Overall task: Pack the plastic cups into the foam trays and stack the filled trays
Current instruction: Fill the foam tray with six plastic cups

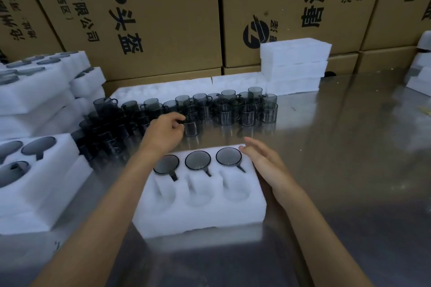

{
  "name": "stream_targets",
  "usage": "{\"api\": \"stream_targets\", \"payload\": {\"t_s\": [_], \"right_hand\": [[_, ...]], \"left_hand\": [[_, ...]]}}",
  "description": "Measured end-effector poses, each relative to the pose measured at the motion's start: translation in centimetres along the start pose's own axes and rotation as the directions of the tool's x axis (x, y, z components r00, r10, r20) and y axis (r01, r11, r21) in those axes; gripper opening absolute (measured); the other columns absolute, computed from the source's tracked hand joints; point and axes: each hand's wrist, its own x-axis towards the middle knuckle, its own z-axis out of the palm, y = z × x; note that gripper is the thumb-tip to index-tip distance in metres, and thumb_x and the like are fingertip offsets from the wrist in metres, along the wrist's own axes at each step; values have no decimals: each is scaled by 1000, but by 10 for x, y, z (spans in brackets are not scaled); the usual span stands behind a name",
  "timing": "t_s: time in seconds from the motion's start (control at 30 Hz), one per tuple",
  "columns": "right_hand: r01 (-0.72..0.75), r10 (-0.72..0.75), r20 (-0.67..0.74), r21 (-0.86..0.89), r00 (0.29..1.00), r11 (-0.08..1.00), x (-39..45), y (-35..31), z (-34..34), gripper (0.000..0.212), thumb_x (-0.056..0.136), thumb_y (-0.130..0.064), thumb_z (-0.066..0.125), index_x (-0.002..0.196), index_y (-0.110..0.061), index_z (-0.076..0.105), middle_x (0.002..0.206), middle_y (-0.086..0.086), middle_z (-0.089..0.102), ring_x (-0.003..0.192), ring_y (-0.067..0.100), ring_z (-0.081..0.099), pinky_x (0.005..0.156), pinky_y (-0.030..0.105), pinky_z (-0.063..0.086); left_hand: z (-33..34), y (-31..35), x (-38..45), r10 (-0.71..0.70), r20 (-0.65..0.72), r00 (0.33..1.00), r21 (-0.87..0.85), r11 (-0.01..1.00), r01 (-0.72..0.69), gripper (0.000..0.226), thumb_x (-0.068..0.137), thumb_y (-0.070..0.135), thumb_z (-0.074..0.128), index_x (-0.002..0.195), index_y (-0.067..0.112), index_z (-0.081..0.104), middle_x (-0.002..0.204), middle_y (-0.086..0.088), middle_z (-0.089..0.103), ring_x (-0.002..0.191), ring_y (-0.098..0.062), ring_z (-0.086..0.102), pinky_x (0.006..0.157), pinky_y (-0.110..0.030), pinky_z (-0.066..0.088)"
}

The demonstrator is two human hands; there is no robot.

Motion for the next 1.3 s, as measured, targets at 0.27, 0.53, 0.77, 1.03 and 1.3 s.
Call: {"api": "stream_targets", "payload": {"t_s": [0.27,0.53,0.77,1.03,1.3], "right_hand": [[-34,33,-8,-47,999,998,3,-2,-2,39,93,-31,68,131,-26,62,116,-9,65,114,15,63,106,35,48],[-29,27,-29,-41,999,999,2,-1,-1,35,94,-30,67,128,-25,63,114,-6,68,105,12,65,95,29,52],[310,-339,-136,-198,931,930,-9,-6,4,36,95,-20,66,130,-23,59,112,-7,69,113,12,60,95,23,46],[559,-573,12,-238,819,794,-37,-24,27,15,94,-25,68,106,-32,71,103,-22,71,104,4,63,90,26,47],[499,-499,51,16,865,867,-44,-32,35,15,91,-9,71,103,-17,72,99,-3,74,89,9,69,81,17,52]], "left_hand": [[23,-12,57,-188,392,900,160,978,134,51,101,18,54,146,35,41,138,-8,48,90,-28,70,71,-31,57],[31,-14,35,-42,218,975,133,991,13,39,76,43,83,77,15,56,75,-1,64,70,-17,59,62,-30,45],[11,10,-9,212,-10,977,-35,977,-213,43,75,28,86,94,26,48,99,2,66,78,-22,65,68,-37,54],[6,28,-83,445,-282,850,-44,879,-475,67,79,27,81,134,43,46,125,25,57,114,-1,55,95,-27,50],[10,17,-105,292,-393,872,-225,889,-399,60,67,43,89,112,41,48,109,23,61,105,0,61,81,-22,51]]}}
